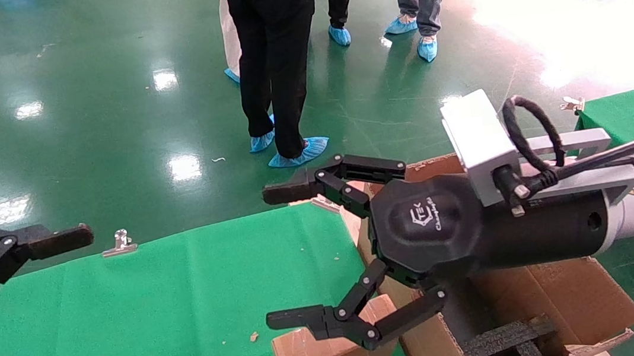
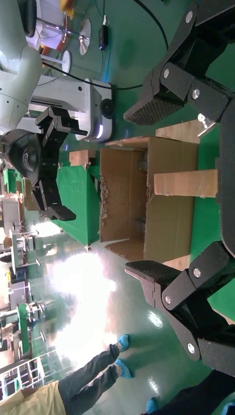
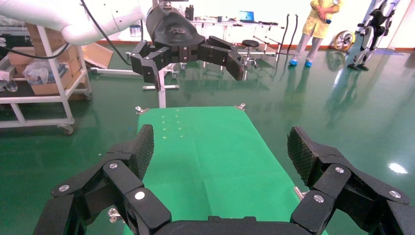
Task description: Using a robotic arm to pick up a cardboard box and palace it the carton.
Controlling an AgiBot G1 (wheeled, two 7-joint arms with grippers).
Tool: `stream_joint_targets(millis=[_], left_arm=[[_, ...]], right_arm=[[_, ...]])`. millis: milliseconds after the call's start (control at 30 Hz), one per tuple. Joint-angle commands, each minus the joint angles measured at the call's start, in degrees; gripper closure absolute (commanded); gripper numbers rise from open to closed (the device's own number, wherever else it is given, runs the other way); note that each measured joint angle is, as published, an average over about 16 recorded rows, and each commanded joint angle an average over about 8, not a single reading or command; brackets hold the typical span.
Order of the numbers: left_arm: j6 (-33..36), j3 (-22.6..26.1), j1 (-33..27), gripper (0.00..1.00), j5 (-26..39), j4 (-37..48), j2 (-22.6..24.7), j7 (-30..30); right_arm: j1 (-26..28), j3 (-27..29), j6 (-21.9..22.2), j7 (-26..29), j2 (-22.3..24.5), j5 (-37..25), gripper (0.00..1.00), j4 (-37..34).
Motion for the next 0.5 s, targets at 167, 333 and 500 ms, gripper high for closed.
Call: stream_joint_targets(millis=[167,333,500], left_arm=[[0.00,0.00,0.00,0.00,0.00,0.00,0.00,0.01],[-0.01,0.01,0.00,0.00,-0.01,0.00,0.00,0.02],[-0.01,0.01,0.00,0.23,-0.02,0.00,0.00,0.03]], right_arm=[[0.00,0.00,0.00,0.00,0.00,0.00,0.00,0.00],[0.00,0.00,0.00,0.00,0.00,0.00,0.00,0.00],[0.00,0.00,0.00,0.00,0.00,0.00,0.00,0.00]])
